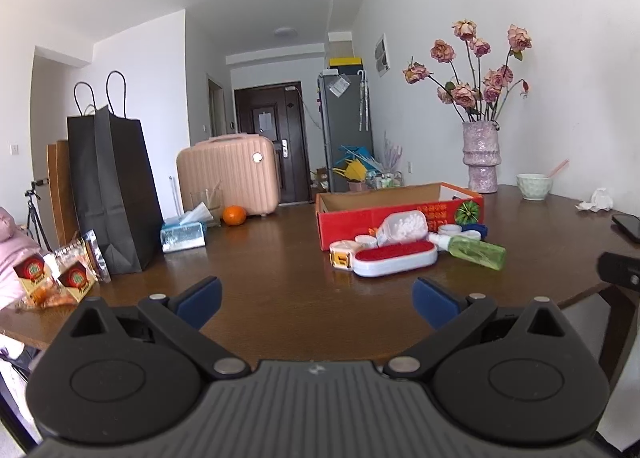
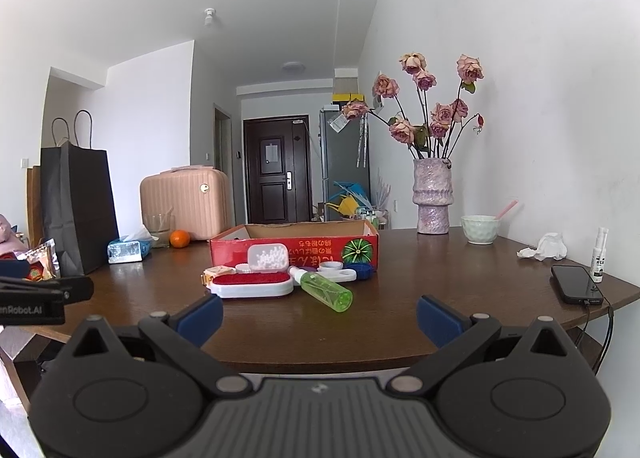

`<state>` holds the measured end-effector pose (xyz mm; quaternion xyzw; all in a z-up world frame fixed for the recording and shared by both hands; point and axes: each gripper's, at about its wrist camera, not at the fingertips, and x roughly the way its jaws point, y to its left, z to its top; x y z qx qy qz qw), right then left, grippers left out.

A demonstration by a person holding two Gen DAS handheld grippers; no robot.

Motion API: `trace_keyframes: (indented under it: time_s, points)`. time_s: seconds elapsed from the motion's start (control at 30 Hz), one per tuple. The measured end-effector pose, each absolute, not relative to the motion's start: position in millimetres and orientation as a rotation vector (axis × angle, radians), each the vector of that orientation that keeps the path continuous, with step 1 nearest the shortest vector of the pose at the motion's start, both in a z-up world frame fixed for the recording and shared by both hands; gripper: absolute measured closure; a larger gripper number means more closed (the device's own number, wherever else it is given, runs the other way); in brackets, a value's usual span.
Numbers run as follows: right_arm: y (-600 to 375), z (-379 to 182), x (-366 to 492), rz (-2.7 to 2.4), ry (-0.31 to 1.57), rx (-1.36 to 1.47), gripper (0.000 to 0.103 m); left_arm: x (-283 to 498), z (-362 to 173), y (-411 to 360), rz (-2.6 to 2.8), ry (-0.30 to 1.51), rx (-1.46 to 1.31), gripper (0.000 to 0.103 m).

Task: Organize rigid objects

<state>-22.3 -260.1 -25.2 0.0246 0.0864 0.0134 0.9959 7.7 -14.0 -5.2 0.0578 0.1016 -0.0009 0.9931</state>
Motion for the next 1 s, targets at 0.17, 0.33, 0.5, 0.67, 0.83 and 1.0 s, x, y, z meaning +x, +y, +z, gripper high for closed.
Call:
trace_keyframes:
  time_s: [0.17, 0.33, 0.5, 0.67, 0.83, 1.0]
  points:
    - [-270, -27, -12, -0.022, 0.157, 0.037, 0.0, 30, -7, -16, -0.004, 0.233, 0.118, 0.0]
    - [-277, -40, 22, -0.018, 0.231, 0.051, 0.0, 58, -21, -21, -0.032, 0.294, 0.131, 0.0]
    - [-282, -40, 66, 0.017, 0.249, 0.05, 0.0, 85, -31, -29, -0.086, 0.263, 0.142, 0.0]
    - [-287, -42, 137, 0.171, 0.384, 0.019, 0.0, 120, -27, -36, -0.161, 0.248, 0.089, 0.0]
    - [-278, -34, 198, 0.259, 0.434, 0.001, 0.002, 179, -27, -59, -0.193, 0.304, 0.194, 0.0]
    - [-260, -44, 257, 0.313, 0.507, -0.071, 0.038, 236, -28, -57, -0.116, 0.365, 0.185, 0.0]
